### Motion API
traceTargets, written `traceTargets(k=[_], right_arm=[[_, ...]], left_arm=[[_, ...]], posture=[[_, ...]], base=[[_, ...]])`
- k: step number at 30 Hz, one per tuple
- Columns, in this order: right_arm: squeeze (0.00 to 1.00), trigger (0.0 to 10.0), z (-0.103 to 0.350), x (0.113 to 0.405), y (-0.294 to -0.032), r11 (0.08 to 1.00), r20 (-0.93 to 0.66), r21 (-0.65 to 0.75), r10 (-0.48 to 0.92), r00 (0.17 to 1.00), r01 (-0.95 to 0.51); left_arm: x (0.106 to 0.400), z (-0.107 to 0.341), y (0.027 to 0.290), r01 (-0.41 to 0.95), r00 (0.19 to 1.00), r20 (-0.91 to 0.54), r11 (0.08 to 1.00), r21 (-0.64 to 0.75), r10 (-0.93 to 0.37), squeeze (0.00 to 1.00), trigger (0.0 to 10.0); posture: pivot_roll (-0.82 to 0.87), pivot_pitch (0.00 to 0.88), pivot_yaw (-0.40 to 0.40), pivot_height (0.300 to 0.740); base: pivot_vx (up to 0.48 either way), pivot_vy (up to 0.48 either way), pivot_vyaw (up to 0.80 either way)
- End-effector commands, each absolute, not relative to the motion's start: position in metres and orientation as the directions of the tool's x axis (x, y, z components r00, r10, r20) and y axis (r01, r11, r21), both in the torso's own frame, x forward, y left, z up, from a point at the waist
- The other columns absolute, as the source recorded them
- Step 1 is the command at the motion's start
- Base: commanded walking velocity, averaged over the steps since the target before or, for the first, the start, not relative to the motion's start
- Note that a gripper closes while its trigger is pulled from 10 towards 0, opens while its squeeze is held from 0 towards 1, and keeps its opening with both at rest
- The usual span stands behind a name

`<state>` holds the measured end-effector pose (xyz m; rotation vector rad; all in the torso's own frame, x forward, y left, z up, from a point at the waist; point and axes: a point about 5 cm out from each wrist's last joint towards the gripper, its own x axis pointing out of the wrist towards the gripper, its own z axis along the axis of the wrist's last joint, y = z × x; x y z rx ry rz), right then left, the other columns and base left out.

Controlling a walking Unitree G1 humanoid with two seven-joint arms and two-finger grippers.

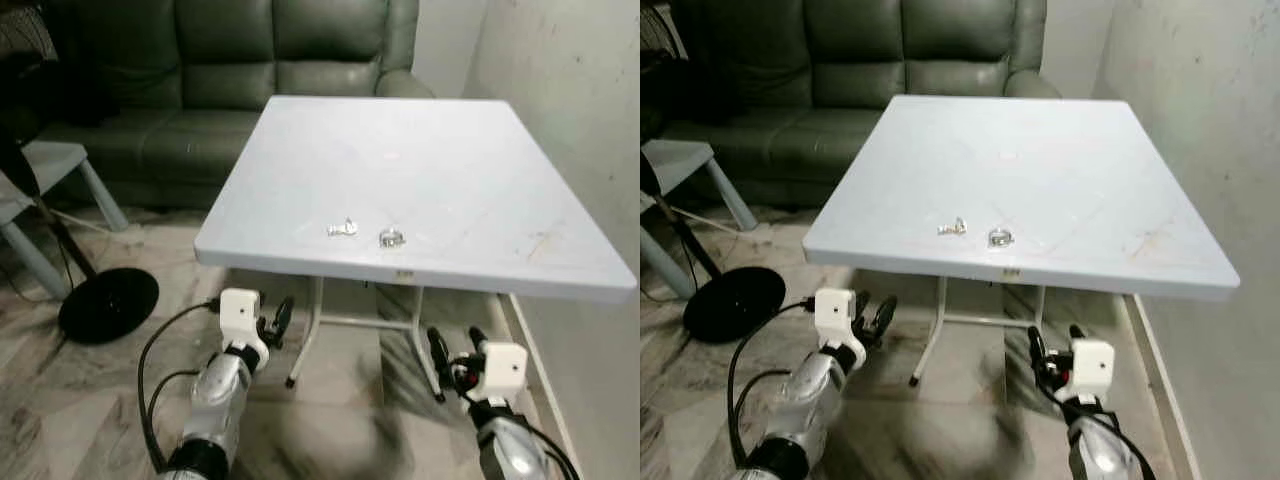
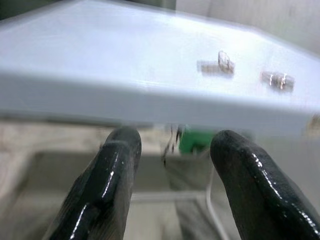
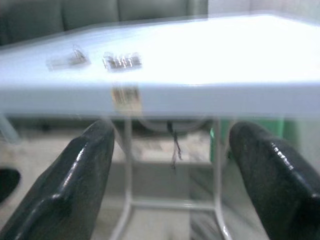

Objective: Hang keys on a hook

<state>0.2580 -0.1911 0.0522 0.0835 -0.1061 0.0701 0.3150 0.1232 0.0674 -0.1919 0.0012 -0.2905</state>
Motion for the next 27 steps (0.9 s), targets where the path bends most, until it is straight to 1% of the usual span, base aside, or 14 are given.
traceTargets(k=[1,6,9,12,14,15,16,17,19,21,24,27], right_arm=[[1.00,10.0,0.068,0.263,-0.186,0.991,0.171,0.095,0.081,0.982,-0.098],[1.00,10.0,0.098,0.264,-0.179,0.986,0.262,0.103,0.100,0.960,-0.131],[1.00,10.0,0.108,0.263,-0.177,0.985,0.279,0.099,0.110,0.954,-0.142],[1.00,10.0,0.112,0.259,-0.174,0.983,0.266,0.085,0.138,0.954,-0.166],[1.00,10.0,0.108,0.257,-0.175,0.986,0.224,0.062,0.135,0.965,-0.152],[0.77,10.0,0.105,0.256,-0.175,0.987,0.206,0.053,0.139,0.969,-0.153],[0.42,10.0,0.105,0.255,-0.176,0.987,0.202,0.047,0.141,0.969,-0.153],[0.00,10.0,0.105,0.255,-0.177,0.987,0.193,0.042,0.143,0.971,-0.153],[0.00,10.0,0.107,0.255,-0.180,0.989,0.187,0.036,0.136,0.973,-0.146],[0.00,10.0,0.110,0.255,-0.182,0.990,0.180,0.019,0.132,0.975,-0.138],[0.00,10.0,0.113,0.257,-0.184,0.990,0.182,0.003,0.140,0.973,-0.143],[0.00,10.0,0.118,0.260,-0.183,0.990,0.205,0.011,0.133,0.970,-0.138]], left_arm=[[0.319,0.081,0.130,0.286,0.958,0.072,0.938,-0.198,-0.277,0.00,10.0],[0.323,0.107,0.139,0.294,0.951,0.151,0.943,-0.157,-0.271,0.00,10.0],[0.321,0.116,0.136,0.315,0.942,0.164,0.942,-0.120,-0.294,0.00,10.0],[0.317,0.119,0.132,0.331,0.938,0.154,0.936,-0.122,-0.312,0.00,10.0],[0.315,0.112,0.133,0.327,0.943,0.113,0.938,-0.116,-0.314,0.00,10.0],[0.314,0.111,0.133,0.324,0.944,0.111,0.938,-0.122,-0.311,0.00,10.0],[0.313,0.111,0.134,0.327,0.943,0.114,0.936,-0.127,-0.314,0.00,10.0],[0.312,0.112,0.134,0.331,0.941,0.112,0.935,-0.128,-0.318,0.00,10.0],[0.310,0.115,0.134,0.344,0.936,0.126,0.930,-0.128,-0.329,0.00,10.0],[0.309,0.112,0.138,0.323,0.945,0.105,0.931,-0.172,-0.309,0.00,10.0],[0.307,0.112,0.141,0.306,0.951,0.103,0.939,-0.159,-0.292,0.00,10.0],[0.307,0.115,0.141,0.297,0.953,0.120,0.937,-0.183,-0.279,0.00,10.0]], posture=[[0.01,0.035,0.031,0.740],[0.01,0.030,0.036,0.740],[0.01,0.028,0.036,0.740],[0.00,0.028,0.035,0.740],[0.00,0.028,0.035,0.740],[0.00,0.028,0.035,0.740],[0.00,0.028,0.035,0.740],[0.00,0.028,0.030,0.740],[0.00,0.032,0.029,0.740],[0.00,0.040,0.023,0.740],[0.00,0.052,0.020,0.740],[0.00,0.061,0.021,0.740]], base=[[0.000,0.000,0.00],[0.000,0.000,0.00],[0.000,0.000,0.00],[0.000,0.000,0.00],[0.000,0.000,0.00],[0.000,0.000,0.00],[0.000,0.000,0.00],[0.000,0.000,0.00],[0.000,0.000,0.00],[0.000,0.000,0.00],[0.000,0.000,0.00],[0.000,0.000,0.00]])
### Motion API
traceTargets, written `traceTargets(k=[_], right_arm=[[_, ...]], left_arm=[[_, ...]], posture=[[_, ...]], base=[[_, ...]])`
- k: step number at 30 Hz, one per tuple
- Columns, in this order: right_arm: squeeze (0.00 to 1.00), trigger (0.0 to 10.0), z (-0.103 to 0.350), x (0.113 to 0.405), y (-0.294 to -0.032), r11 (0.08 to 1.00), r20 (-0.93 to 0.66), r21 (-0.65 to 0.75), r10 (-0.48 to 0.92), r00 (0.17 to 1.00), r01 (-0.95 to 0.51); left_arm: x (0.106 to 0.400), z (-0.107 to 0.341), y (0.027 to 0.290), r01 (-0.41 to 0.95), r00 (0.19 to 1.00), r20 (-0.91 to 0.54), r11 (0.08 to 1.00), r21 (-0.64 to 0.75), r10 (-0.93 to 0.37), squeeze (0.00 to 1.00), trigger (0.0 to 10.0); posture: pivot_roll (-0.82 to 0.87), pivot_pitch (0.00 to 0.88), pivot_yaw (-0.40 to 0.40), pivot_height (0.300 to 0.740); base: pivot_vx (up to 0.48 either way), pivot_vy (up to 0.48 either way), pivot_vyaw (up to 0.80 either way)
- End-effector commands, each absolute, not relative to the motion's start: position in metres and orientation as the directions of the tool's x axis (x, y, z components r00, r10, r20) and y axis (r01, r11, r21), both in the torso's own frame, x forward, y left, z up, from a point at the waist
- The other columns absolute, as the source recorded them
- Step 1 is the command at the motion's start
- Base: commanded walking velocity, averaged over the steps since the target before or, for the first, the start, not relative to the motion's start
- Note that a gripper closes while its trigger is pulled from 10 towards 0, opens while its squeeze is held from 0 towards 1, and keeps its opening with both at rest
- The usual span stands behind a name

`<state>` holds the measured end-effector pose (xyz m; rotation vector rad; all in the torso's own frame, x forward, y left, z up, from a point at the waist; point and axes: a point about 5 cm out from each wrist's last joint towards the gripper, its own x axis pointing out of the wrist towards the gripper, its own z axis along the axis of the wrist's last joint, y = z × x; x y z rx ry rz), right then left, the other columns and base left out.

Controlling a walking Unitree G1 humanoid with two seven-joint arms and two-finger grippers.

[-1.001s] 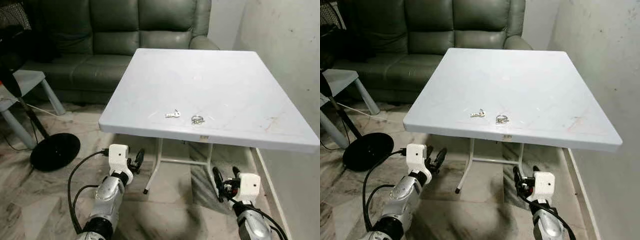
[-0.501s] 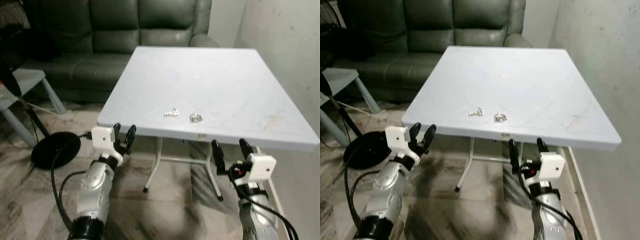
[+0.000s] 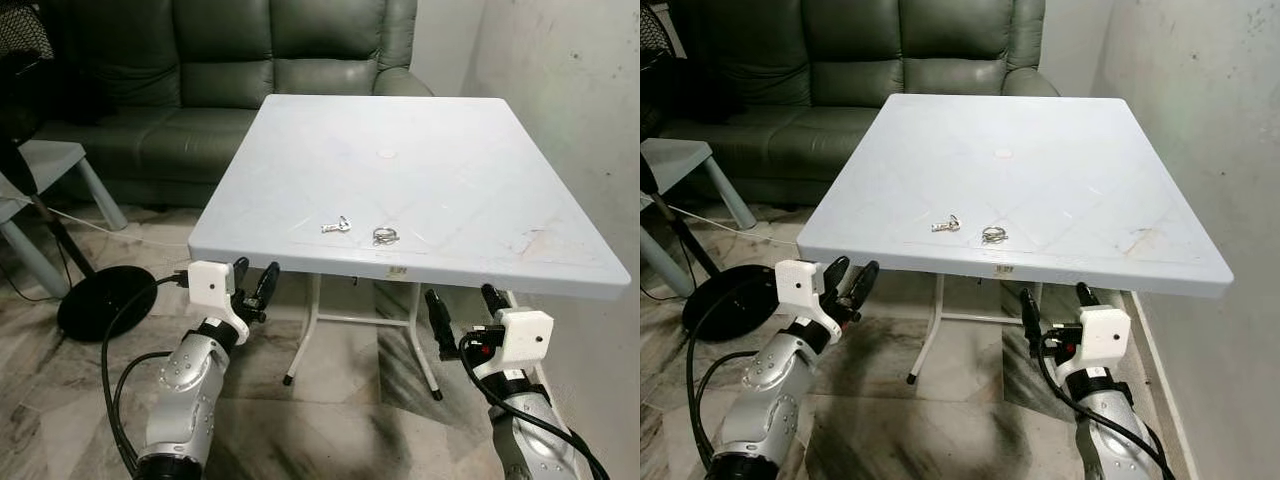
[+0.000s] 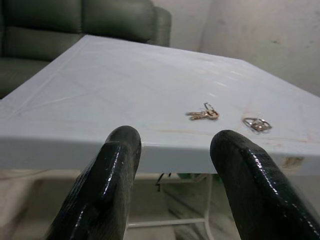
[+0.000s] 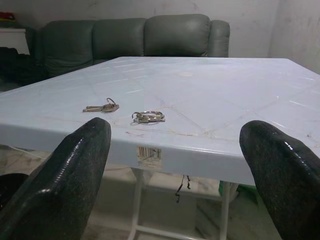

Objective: Hang keys on a hook

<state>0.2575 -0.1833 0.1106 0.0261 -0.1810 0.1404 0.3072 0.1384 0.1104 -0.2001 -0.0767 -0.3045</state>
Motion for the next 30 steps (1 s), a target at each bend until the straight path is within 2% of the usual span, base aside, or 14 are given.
traceTargets(k=[1,10,20,30], right_arm=[[0.00,10.0,0.123,0.260,-0.180,0.988,0.228,0.024,0.142,0.963,-0.152],[0.00,10.0,0.137,0.252,-0.162,0.979,0.272,0.062,0.168,0.947,-0.192],[0.00,10.0,0.139,0.260,-0.154,0.975,0.260,0.096,0.168,0.951,-0.199],[0.00,10.0,0.142,0.279,-0.145,0.969,0.245,0.108,0.189,0.951,-0.220]], left_arm=[[0.305,0.117,0.141,0.305,0.950,0.134,0.931,-0.199,-0.283,0.00,10.0],[0.288,0.125,0.148,0.272,0.960,0.156,0.908,-0.320,-0.233,0.00,10.0],[0.284,0.131,0.164,0.210,0.975,0.134,0.925,-0.318,-0.175,0.00,10.0],[0.299,0.135,0.160,0.170,0.984,0.093,0.949,-0.266,-0.150,0.00,10.0]], posture=[[0.00,0.061,0.021,0.740],[0.00,0.076,0.026,0.740],[0.07,0.088,0.001,0.740],[0.15,0.094,-0.052,0.740]], base=[[0.000,0.000,0.00],[0.000,0.000,0.00],[0.000,0.000,0.00],[0.000,0.000,0.00]])
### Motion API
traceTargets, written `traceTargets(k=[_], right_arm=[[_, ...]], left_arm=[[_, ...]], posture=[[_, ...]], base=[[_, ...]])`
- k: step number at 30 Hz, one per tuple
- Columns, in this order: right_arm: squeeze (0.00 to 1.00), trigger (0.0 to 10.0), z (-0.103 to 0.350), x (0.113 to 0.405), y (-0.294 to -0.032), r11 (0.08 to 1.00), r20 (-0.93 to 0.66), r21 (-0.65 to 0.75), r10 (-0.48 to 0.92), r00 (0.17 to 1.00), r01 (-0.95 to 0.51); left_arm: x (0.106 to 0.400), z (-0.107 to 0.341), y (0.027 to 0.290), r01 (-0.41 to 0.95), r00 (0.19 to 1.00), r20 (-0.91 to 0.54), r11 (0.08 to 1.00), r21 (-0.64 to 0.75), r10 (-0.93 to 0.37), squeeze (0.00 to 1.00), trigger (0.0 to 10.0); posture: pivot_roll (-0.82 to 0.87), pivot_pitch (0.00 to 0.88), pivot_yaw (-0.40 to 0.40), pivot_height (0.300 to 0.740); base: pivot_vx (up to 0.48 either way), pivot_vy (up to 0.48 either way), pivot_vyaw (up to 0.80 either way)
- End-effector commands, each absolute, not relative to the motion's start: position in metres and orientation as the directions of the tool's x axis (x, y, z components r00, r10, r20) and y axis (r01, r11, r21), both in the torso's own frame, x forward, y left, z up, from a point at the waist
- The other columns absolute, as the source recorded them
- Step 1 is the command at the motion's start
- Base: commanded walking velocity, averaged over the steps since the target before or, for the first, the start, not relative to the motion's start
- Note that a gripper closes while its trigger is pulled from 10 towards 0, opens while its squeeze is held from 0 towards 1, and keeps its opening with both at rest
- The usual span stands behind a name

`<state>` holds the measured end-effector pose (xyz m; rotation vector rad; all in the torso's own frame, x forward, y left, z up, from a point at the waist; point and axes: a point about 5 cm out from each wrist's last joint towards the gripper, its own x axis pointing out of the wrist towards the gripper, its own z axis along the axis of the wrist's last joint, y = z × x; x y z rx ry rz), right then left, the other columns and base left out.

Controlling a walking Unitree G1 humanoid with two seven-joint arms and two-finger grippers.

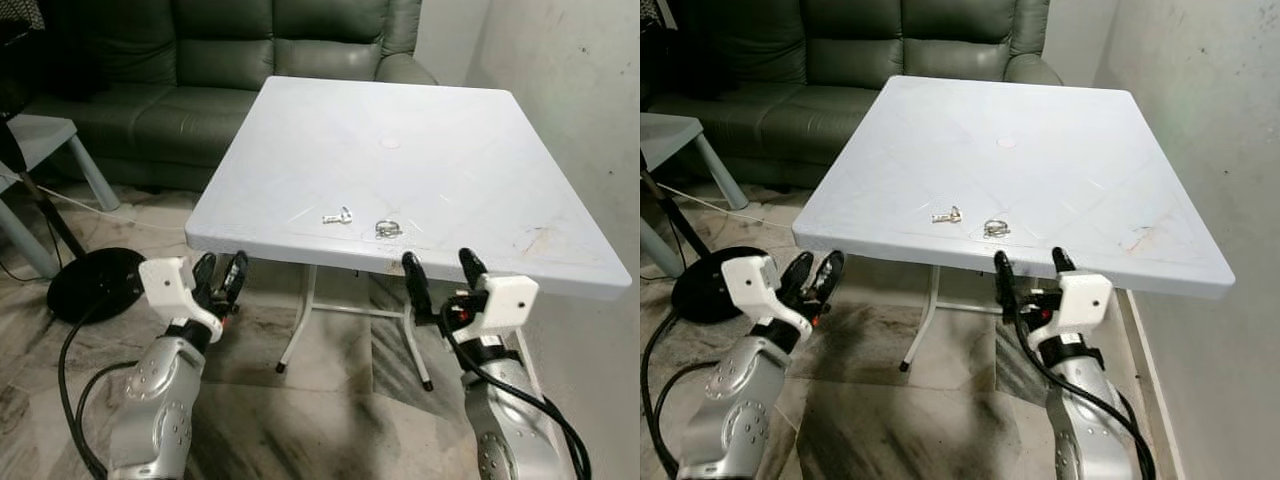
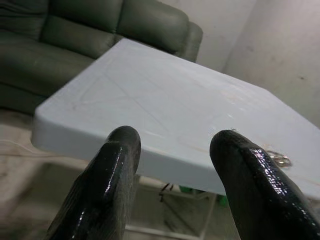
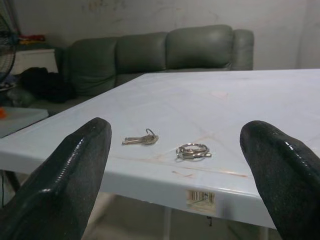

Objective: Hang keys on a hook

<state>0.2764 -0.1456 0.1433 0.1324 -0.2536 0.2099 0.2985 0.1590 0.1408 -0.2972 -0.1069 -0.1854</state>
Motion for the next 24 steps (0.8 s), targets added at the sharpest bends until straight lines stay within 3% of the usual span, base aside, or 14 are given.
traceTargets(k=[1,10,24], right_arm=[[0.00,10.0,0.142,0.280,-0.145,0.969,0.245,0.108,0.190,0.951,-0.221],[0.00,10.0,0.145,0.286,-0.150,0.974,0.244,0.097,0.176,0.954,-0.205],[0.00,10.0,0.148,0.286,-0.157,0.981,0.258,0.071,0.155,0.954,-0.178]], left_arm=[[0.300,0.135,0.160,0.160,0.986,0.089,0.951,-0.265,-0.141,0.00,10.0],[0.301,0.137,0.163,0.139,0.988,0.097,0.952,-0.272,-0.116,0.00,10.0],[0.304,0.138,0.158,0.203,0.978,0.111,0.944,-0.261,-0.179,0.00,10.0]], posture=[[0.15,0.094,-0.052,0.740],[0.14,0.082,-0.058,0.740],[0.12,0.065,-0.039,0.740]], base=[[0.000,0.000,0.00],[0.000,0.000,0.00],[0.000,0.000,0.00]])
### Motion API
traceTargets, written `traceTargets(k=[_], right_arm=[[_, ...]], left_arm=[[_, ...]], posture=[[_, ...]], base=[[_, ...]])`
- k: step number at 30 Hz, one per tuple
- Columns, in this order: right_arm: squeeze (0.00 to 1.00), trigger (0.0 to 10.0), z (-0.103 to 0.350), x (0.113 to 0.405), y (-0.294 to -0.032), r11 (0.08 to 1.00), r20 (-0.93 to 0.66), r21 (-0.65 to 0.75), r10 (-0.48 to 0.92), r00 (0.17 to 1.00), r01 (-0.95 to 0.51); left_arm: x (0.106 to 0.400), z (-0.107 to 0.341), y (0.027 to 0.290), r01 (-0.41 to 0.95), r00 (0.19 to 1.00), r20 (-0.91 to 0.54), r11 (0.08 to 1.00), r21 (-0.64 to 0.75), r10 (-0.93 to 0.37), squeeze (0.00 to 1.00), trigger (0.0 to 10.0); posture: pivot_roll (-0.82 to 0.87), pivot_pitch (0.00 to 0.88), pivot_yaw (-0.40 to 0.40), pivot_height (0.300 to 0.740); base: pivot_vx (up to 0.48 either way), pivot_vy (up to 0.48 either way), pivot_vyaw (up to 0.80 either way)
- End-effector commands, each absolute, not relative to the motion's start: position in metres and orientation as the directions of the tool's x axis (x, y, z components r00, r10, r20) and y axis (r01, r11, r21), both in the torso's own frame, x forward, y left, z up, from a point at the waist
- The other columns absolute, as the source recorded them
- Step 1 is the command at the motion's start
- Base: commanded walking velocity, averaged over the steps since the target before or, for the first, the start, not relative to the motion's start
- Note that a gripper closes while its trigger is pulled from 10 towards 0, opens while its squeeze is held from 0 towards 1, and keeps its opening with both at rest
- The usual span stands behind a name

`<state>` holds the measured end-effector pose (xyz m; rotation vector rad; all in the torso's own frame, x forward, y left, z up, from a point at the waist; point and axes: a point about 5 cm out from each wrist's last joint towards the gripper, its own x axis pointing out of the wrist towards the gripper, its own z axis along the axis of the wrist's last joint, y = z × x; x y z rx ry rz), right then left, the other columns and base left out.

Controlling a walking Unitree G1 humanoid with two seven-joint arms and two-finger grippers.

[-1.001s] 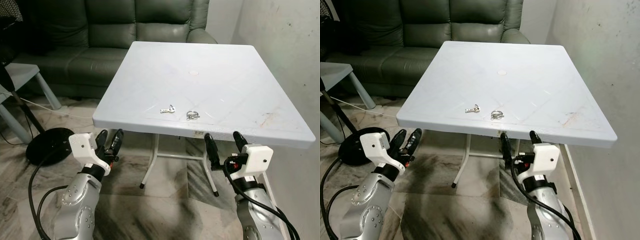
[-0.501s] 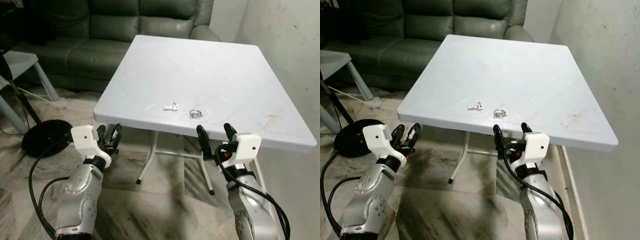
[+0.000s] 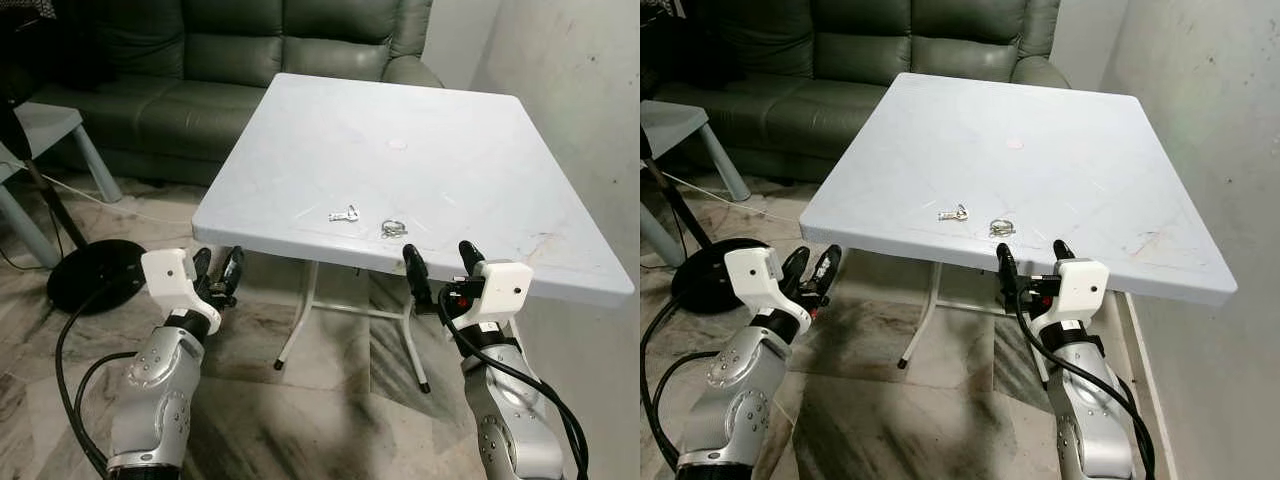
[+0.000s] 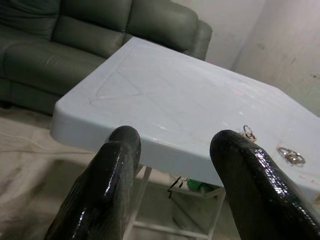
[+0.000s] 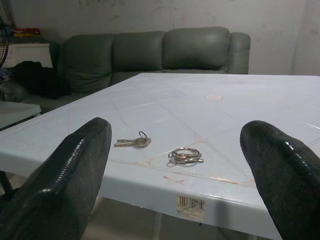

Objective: Hang keys on a hook

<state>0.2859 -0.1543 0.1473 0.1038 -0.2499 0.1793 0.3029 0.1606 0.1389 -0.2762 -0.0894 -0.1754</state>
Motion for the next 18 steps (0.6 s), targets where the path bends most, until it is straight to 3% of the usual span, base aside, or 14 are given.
traceTargets(k=[1,18], right_arm=[[0.00,10.0,0.1484,0.2859,-0.1573,0.981,0.258,0.070,0.155,0.954,-0.179],[0.00,10.0,0.1543,0.2874,-0.1545,0.976,0.270,0.041,0.197,0.943,-0.215]], left_arm=[[0.3040,0.1376,0.1572,0.203,0.978,0.108,0.944,-0.262,-0.180,0.00,10.0],[0.3046,0.1347,0.1485,0.225,0.974,0.101,0.939,-0.259,-0.205,0.00,10.0]], posture=[[0.11,0.062,-0.039,0.740],[0.11,0.055,-0.045,0.740]], base=[[0.000,0.000,0.00],[0.000,0.000,0.00]])
